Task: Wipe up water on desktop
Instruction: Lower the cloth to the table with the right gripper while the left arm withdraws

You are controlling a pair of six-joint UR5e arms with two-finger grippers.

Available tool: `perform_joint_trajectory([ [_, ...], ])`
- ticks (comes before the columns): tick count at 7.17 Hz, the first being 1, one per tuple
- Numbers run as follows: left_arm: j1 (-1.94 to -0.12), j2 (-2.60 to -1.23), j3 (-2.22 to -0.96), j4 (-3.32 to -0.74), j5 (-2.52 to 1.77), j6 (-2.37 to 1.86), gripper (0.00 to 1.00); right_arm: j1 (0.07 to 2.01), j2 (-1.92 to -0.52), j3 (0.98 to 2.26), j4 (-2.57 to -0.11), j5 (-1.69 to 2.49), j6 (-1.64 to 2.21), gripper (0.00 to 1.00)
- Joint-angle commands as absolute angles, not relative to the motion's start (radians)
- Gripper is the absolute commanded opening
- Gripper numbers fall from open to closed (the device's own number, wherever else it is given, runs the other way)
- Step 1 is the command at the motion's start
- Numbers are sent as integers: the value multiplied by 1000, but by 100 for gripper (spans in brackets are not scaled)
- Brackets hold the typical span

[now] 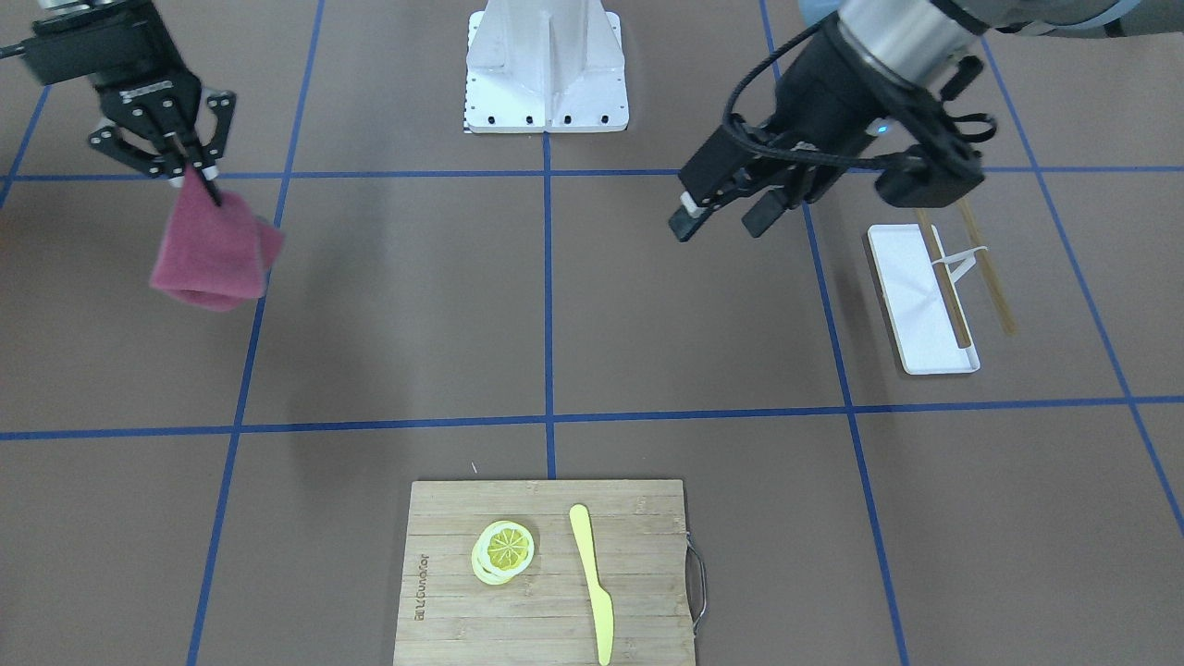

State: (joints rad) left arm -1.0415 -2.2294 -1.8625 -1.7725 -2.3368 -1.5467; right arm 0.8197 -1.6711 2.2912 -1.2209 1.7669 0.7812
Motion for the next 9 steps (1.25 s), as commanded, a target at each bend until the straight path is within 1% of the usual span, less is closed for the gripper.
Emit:
perform_joint_trajectory([
  [1,-1095,-2093,-1910,-1773,-2344,-1389,98,971,-1768,2162,-1223,1925,756,0],
  [2,-1107,-2015,-1939,-1772,-2344,-1282,98,942,-1760,2090,-1223,1927,755,0],
  [3,-1130,-1970,-1936,-1772,-2344,-1196,98,870,-1747,2092,-1223,1927,764,0],
  [5,-1176,-1942,-1928,-1772,-2345,-1131,98,740,-1677,2080,-1255,1911,775,0],
  [6,-1178,-1922,-1930,-1770,-2345,-1096,98,650,-1602,2079,-1325,1890,807,0],
  [7,-1180,-1924,-1930,-1770,-2345,-1095,98,559,-1497,2079,-1423,1838,906,0],
  [9,-1183,-1924,-1927,-1770,-2345,-1094,98,448,-1363,2076,-1541,1819,977,0],
])
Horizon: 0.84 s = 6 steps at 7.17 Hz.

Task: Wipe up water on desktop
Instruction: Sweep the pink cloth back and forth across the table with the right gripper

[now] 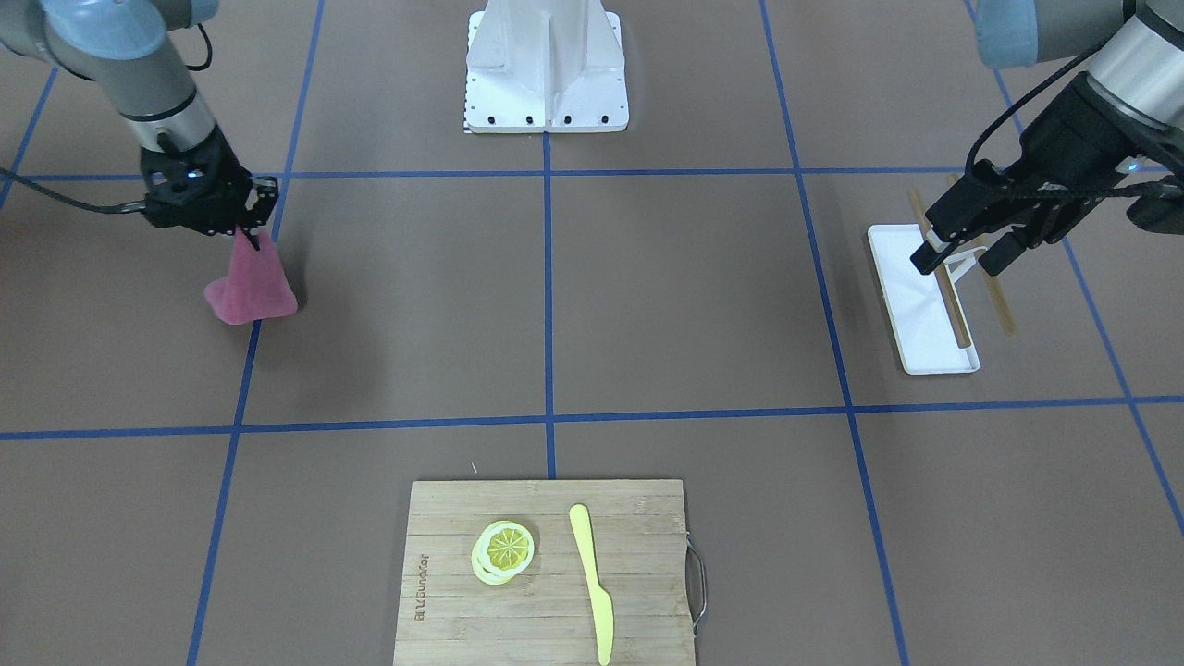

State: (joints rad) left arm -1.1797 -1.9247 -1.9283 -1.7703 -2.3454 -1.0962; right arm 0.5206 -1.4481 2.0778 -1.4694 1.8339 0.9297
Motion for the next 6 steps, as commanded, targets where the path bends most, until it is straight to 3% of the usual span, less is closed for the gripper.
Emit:
perform_joint_trajectory([
  [1,-1190,-1924,-1928,-1772,-2347,-1092,98,407,-1304,2044,-1552,1797,1036,0],
  [4,-1219,-1843,-1933,-1772,-2384,-954,98,399,-1177,1980,-1554,1799,1119,0],
  [6,-1291,-1738,-1921,-1770,-2382,-680,98,504,-1300,2047,-1552,1863,1056,0],
])
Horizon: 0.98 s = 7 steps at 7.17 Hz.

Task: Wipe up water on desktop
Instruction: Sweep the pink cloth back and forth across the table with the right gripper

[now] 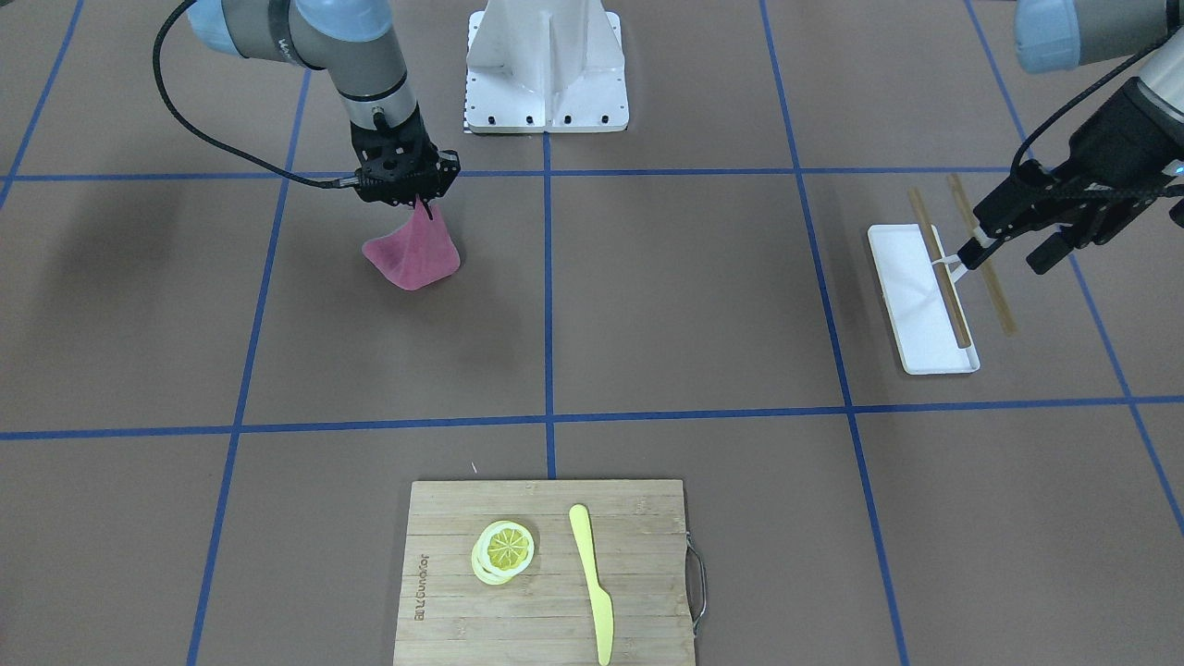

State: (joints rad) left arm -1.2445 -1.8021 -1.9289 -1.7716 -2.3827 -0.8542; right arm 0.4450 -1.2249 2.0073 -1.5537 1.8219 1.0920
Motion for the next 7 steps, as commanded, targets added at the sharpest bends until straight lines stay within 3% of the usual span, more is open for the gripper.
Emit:
perform_joint_trajectory([
  [1,-1348,-1715,-1884,-1769,-2381,-519,98,561,-1406,2089,-1551,1896,966,0],
  [3,-1432,-1669,-1830,-1761,-2370,-265,98,630,-1575,2123,-1545,1899,824,0],
  [7,-1483,-1648,-1772,-1761,-2338,-153,98,611,-1548,2111,-1557,1905,828,0],
])
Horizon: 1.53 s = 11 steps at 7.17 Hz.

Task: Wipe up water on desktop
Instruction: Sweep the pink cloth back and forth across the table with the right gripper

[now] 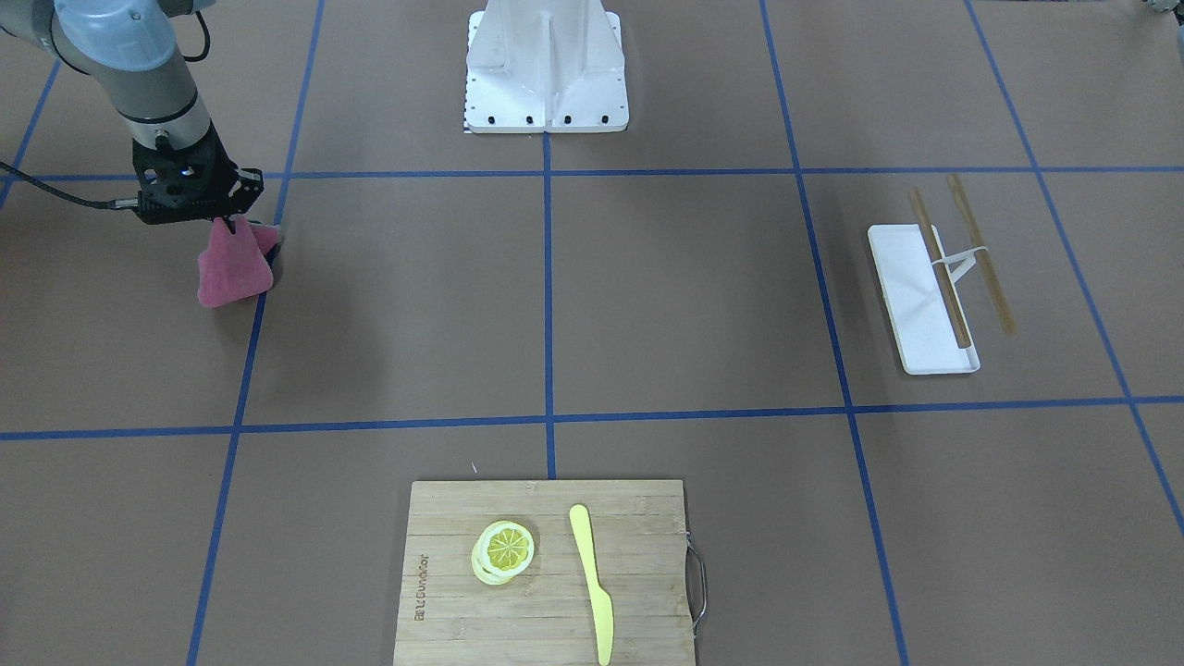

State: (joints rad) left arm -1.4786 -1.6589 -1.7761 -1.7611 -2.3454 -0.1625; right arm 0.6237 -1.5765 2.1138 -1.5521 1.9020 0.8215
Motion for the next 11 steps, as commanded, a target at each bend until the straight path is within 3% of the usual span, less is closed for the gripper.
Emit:
perform_joint_trajectory([
  [1,-1483,-1646,-1772,-1761,-2338,-153,98,582,-1498,2091,-1557,1916,854,0],
  [4,-1483,-1646,-1769,-1759,-2339,-153,98,482,-1214,2020,-1714,1910,1023,0],
  [7,-1485,-1657,-1778,-1715,-2349,-153,98,449,-1094,1954,-1710,1905,1103,0],
  [9,-1485,-1657,-1776,-1715,-2349,-153,98,466,-1109,1956,-1712,1907,1089,0],
  [11,-1486,-1655,-1773,-1715,-2349,-153,98,538,-1246,2008,-1710,1924,983,0],
])
